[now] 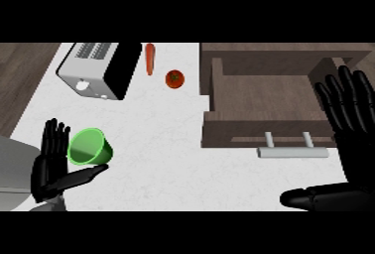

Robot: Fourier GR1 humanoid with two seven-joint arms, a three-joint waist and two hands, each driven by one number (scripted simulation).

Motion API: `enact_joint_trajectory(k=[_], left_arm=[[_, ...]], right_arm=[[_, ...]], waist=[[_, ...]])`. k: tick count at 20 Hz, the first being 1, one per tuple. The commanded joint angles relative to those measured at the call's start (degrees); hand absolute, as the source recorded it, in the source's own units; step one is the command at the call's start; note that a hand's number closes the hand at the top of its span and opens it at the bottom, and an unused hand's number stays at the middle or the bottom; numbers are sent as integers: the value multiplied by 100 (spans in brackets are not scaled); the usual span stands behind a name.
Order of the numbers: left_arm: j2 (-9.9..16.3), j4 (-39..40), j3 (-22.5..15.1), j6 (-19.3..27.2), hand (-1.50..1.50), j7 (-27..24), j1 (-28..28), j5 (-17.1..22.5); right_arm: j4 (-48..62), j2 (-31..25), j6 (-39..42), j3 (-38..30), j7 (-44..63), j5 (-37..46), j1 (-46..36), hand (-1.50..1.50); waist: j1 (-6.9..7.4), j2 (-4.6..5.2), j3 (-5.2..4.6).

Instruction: Pick up the cup, place it into the drawer and close the drawer

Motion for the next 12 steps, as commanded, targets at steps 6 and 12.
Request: enact_joint_trajectory(k=[6, 12], left_arm=[[269, 1782, 322, -271, -150, -1077, -433, 111], [675, 2187, 405, -592, -150, -1086, -608, 279]], right_arm=[[23, 123, 21, 231, -128, 205, 111, -150], [88, -95, 228, -259, -199, -214, 92, -150]], waist=[[-16, 14, -19], [-8, 12, -17]])
